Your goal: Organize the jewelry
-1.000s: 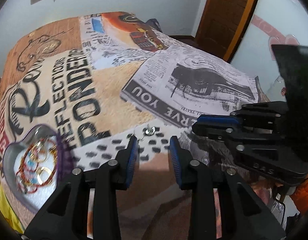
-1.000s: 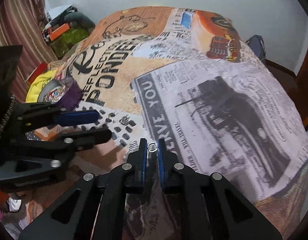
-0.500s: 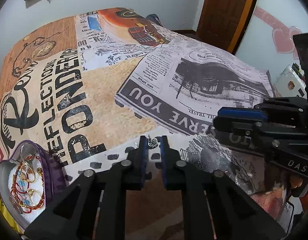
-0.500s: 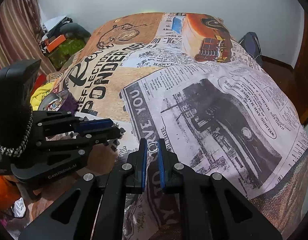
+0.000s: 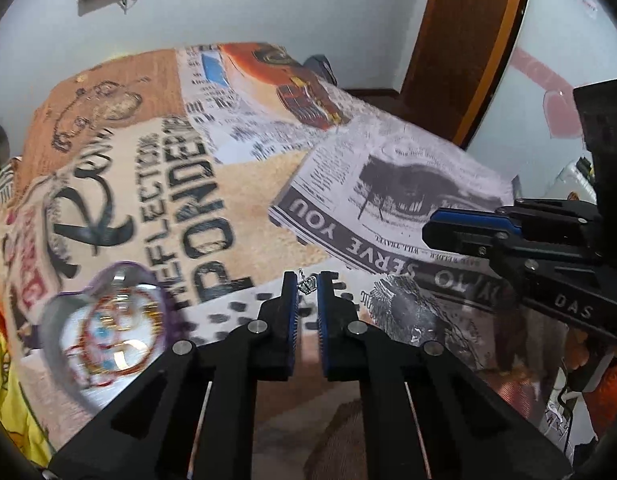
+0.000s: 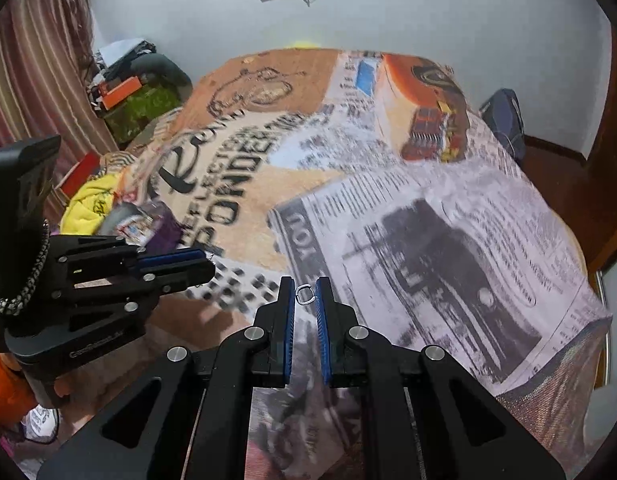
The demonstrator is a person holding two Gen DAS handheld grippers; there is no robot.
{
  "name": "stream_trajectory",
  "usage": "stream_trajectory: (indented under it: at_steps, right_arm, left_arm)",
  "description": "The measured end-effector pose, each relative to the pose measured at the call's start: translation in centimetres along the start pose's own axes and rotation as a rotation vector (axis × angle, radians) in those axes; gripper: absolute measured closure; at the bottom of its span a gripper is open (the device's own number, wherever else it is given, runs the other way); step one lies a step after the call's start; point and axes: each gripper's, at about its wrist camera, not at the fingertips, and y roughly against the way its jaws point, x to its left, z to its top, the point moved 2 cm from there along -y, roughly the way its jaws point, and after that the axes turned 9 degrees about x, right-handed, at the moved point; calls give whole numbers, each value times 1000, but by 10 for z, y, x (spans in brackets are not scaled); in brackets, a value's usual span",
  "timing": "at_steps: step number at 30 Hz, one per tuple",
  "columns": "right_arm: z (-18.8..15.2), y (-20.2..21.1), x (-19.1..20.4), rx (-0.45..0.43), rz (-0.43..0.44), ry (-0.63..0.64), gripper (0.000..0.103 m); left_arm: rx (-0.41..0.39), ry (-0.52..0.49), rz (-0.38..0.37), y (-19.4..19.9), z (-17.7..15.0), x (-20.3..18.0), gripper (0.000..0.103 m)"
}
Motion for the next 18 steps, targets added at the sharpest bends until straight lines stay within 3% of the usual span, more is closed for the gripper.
stream_trajectory:
  at_steps: [10,18]
  right_arm:
    - [24,18,47,-81,40,70,94]
    - [33,16,84,-102,79,124,94]
  left_arm:
    - [-141,44,56,73,-9,26,95]
    - [-198,73,118,105,-22,54,95]
